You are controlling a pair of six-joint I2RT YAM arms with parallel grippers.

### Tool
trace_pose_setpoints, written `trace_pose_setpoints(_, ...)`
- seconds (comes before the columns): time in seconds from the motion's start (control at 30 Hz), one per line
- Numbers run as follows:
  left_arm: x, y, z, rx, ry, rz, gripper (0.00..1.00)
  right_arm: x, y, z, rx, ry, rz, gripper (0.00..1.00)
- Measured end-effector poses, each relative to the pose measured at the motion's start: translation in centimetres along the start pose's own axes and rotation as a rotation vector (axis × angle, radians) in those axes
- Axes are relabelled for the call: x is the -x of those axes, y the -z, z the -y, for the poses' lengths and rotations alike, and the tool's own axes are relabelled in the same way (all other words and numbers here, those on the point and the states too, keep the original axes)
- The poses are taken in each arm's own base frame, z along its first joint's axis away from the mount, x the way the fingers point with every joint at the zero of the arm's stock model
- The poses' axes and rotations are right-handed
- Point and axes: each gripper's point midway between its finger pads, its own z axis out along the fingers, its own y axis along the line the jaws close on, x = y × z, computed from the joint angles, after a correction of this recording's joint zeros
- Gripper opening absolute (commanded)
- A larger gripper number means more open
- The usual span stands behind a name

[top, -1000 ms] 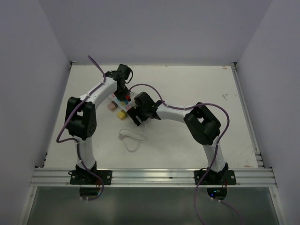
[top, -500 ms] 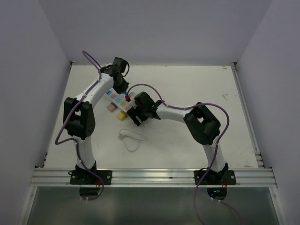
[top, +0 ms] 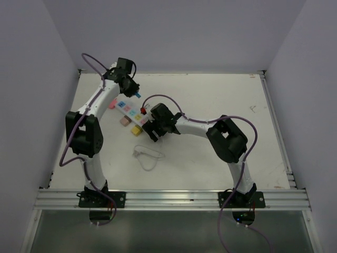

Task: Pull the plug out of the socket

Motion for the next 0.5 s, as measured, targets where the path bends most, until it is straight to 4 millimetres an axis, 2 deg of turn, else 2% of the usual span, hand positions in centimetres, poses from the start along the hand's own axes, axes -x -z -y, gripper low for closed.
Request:
trace_pose_setpoints(0.1, 1.9, 0.7, -1.6, -0.038, 0.031, 0.029, 0.0, 0.0, 0.0, 0.0, 0.0, 0.0, 0.0, 0.0)
trace_pose_setpoints(0.33, 8.3, 2.3, -8.7, -0.066, 0.139, 0.165, 0.02, 0.0, 0.0, 0.0, 0.001, 0.0, 0.0, 0.0)
trace_pose_setpoints(0.5, 9.4, 0.7, -13.5, -0.079, 0.182, 0.171, 0.01, 0.0, 0.0, -0.1, 0.005, 0.005, 0.0, 0.0)
